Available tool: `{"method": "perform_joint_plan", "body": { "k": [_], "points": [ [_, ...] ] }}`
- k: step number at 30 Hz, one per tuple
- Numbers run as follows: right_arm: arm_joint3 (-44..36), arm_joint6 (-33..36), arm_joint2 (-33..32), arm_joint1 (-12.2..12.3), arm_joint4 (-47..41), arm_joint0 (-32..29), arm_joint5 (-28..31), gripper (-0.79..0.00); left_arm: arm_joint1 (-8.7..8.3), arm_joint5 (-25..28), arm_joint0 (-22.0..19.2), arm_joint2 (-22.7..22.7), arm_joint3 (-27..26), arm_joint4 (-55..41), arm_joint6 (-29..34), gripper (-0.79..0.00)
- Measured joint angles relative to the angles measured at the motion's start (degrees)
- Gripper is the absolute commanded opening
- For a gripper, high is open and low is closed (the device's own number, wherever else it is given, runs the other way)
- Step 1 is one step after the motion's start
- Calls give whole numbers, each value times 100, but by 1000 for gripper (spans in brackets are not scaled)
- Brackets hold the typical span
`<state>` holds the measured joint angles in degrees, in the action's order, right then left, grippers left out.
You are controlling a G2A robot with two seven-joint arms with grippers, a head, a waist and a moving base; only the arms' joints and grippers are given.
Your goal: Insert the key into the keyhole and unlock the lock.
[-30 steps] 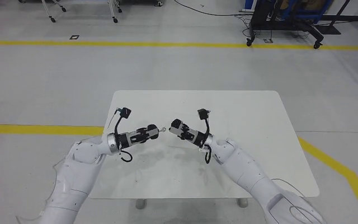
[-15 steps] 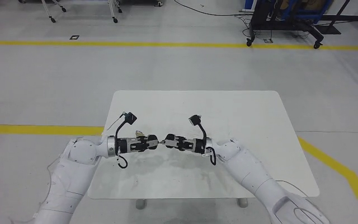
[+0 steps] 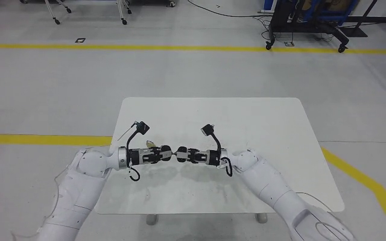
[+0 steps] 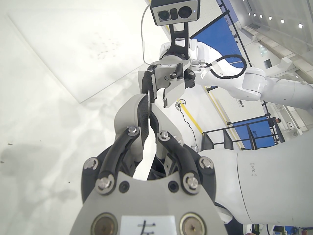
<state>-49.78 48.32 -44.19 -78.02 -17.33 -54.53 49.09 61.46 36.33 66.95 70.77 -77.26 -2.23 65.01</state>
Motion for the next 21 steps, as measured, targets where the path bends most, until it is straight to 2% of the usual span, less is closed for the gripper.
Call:
{"method": "perform_joint_plan", "body": {
  "k": [4,5,6,11,14,17,21],
  "points": [
    [25,16,9,-10,-3,12,15,-785,-19,18,-3,-38,4,30,-31,-785],
    [30,23,12,-12,0,16,12,-785,-23,16,-4,-44,7,20,-38,-542],
    [35,26,14,-15,8,20,13,-785,-28,7,-7,-45,15,9,-63,0],
    [-13,55,-39,-1,-72,-10,190,-785,-67,-29,4,86,10,132,-366,0],
    [-43,15,-188,54,-157,-66,408,-785,-140,13,85,384,-44,682,-775,0],
    [-92,-91,-421,145,-207,-172,625,-785,-222,-88,271,726,-260,1739,-1379,0],
    [-260,-265,-754,284,-146,-374,763,-785,-321,-486,550,1065,-661,3689,-2261,0]
  ]
}}
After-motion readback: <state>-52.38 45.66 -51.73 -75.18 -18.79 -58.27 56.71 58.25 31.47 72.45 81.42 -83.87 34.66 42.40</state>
